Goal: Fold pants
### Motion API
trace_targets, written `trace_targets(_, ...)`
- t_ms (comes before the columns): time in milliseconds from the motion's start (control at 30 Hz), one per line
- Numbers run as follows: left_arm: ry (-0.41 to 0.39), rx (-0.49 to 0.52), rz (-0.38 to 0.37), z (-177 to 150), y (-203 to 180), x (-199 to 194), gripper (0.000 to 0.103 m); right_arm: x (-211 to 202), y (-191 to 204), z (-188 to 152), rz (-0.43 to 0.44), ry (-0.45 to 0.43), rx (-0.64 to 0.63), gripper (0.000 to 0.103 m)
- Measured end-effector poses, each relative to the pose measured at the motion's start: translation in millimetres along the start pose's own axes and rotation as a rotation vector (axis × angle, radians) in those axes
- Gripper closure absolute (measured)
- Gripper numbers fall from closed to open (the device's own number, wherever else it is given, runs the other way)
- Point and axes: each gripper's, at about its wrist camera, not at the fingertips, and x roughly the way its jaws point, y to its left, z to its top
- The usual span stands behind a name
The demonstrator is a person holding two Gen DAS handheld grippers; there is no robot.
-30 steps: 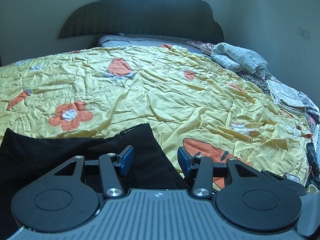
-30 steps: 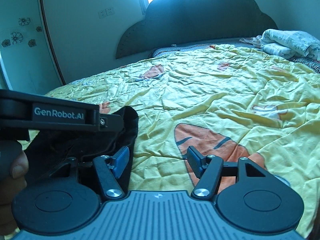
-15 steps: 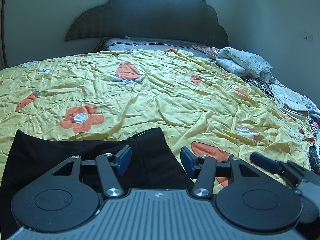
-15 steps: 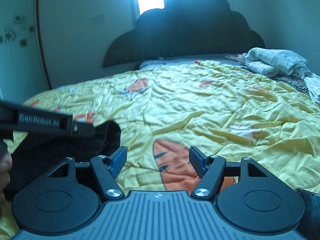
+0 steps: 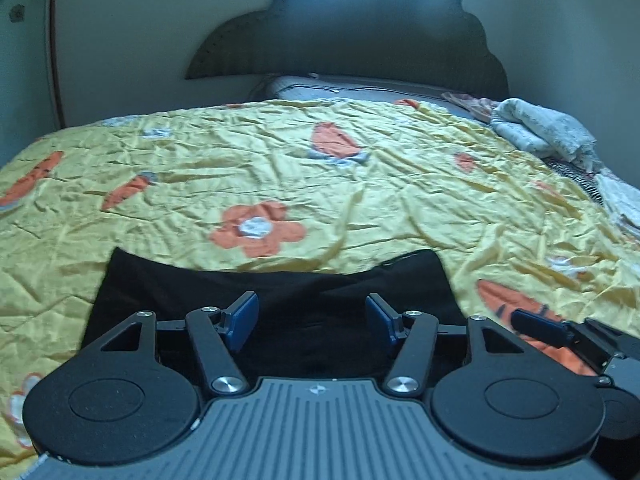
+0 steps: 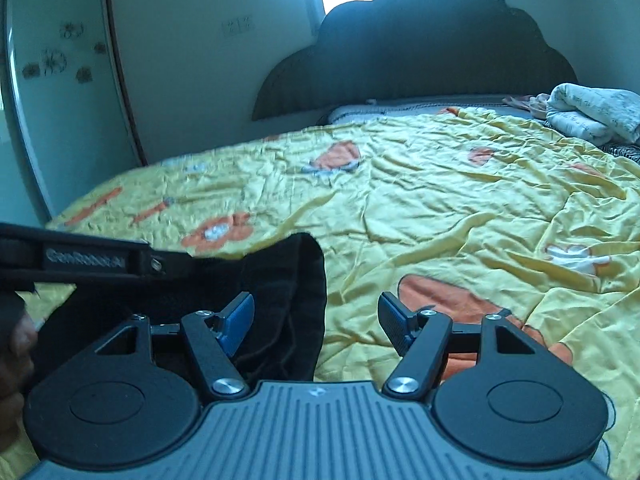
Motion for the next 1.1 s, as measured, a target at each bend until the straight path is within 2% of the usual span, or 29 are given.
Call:
trace_targets(167, 0.029, 0.030, 0.075, -21, 33, -1, 0.038, 3, 5, -11, -0.051, 0.047, -0.102, 0.035)
trace_targets(233, 0.053, 0.065, 0.094, -31, 39, -2, 0.038, -3, 2, -10, -0.062, 0.039, -0.096, 0.035)
trace_targets(300, 0.042, 0.075, 0.096, -38, 45, -8, 0.038, -12, 0, -7, -0.066, 0.002, -0.077, 0.035)
trace_targets(467, -0.020, 0.042, 0.139, -32, 61, -22, 0.034, -25, -11, 3, 0.107, -0.033, 0.052, 0.035)
trace_targets(600, 0.007, 0.050, 0.153, -26, 70, -14, 0.033, -17, -1, 5, 0.252, -0.006, 0.050, 0.035)
trace_targets(700, 0.029, 0.036, 0.154, -17, 78, -4, 0.033, 3, 1, 19, 0.254, 0.008, 0.037, 0.035)
trace_targets(800, 0.038, 0.008, 0.157, -6, 91, 6, 0.032, 38, -13, 36, 0.243, 0.050, 0.084, 0.035)
trace_targets(867, 0.045, 0.012, 0.179, 2, 98, 15, 0.032, 60, -27, 42, 0.304, 0.084, 0.159, 0.035)
trace_targets(900, 0.051, 0.015, 0.194, 4, 100, 19, 0.032, 70, -31, 43, 0.347, 0.103, 0.200, 0.044)
trace_targets(933, 0.059, 0.016, 0.208, 7, 103, 24, 0.032, 77, -34, 43, 0.378, 0.121, 0.233, 0.064)
trace_targets(967, 0.068, 0.014, 0.218, 8, 106, 29, 0.032, 83, -33, 43, 0.385, 0.134, 0.241, 0.074)
trace_targets(1033, 0.085, 0.003, 0.226, 9, 112, 37, 0.032, 86, -27, 40, 0.348, 0.137, 0.186, 0.090)
trace_targets(1100, 0.090, -0.015, 0.231, 9, 115, 42, 0.032, 84, -21, 40, 0.326, 0.115, 0.152, 0.092)
